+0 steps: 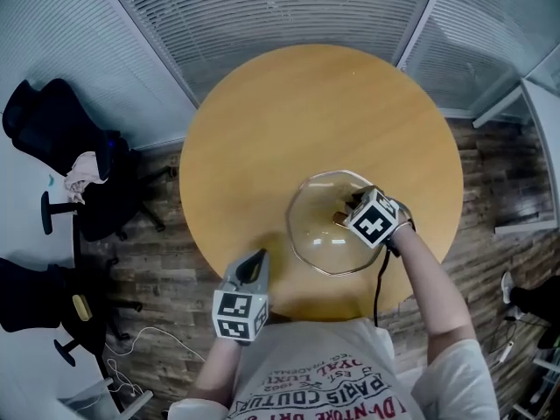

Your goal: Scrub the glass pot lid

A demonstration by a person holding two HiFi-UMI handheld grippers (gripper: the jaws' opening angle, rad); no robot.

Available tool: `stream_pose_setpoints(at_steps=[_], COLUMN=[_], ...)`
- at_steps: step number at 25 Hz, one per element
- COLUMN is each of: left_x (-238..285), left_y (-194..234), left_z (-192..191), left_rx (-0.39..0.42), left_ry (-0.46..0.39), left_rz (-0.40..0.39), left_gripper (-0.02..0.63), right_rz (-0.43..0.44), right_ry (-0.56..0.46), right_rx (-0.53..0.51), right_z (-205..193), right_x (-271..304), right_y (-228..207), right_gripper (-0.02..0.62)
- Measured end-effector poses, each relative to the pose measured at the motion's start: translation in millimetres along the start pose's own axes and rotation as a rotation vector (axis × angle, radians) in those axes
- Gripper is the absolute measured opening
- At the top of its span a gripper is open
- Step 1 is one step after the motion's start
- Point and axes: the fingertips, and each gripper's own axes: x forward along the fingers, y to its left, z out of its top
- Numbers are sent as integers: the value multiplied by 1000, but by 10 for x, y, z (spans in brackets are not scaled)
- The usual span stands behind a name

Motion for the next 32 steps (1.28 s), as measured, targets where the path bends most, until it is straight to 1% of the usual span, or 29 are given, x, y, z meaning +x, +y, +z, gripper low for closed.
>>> stream_pose_setpoints(at_steps=[5,10,12,14,17,20,23,24,26,28,30,32], left_x=[50,77,115,126,116,130,159,167,176,181,182,188], left_y=[384,611,681,753,869,916,937,945,948,930,911,903], left_z=[7,-63,-73,-80,-61,-40,8,23,42,54,56,61], left_rx=[-18,-35,-36,-36,-35,-39,-35,-34,-32,-32,-31,-30], left_ry=[12,38,42,42,35,35,30,27,25,23,25,28], left_rz=[8,9,11,15,19,17,12,9,4,-1,-7,-9], left_gripper=[6,8,6,8,6,6,8,8,6,6,6,8], right_rz=[-9,6,3,14,11,20,32,28,29,51,77,79], right_ry=[56,189,237,261,290,260,273,264,214,192,196,224], right_rx=[65,189,220,235,212,159,182,173,125,105,92,40], right_z=[82,-141,-204,-206,-128,17,13,50,190,267,303,297], right_x=[305,529,580,636,687,730,723,734,774,786,787,792], right_y=[-108,-145,-177,-143,-108,-88,-20,-5,26,95,190,271], right_gripper=[75,75,75,75,75,75,75,75,75,75,75,75])
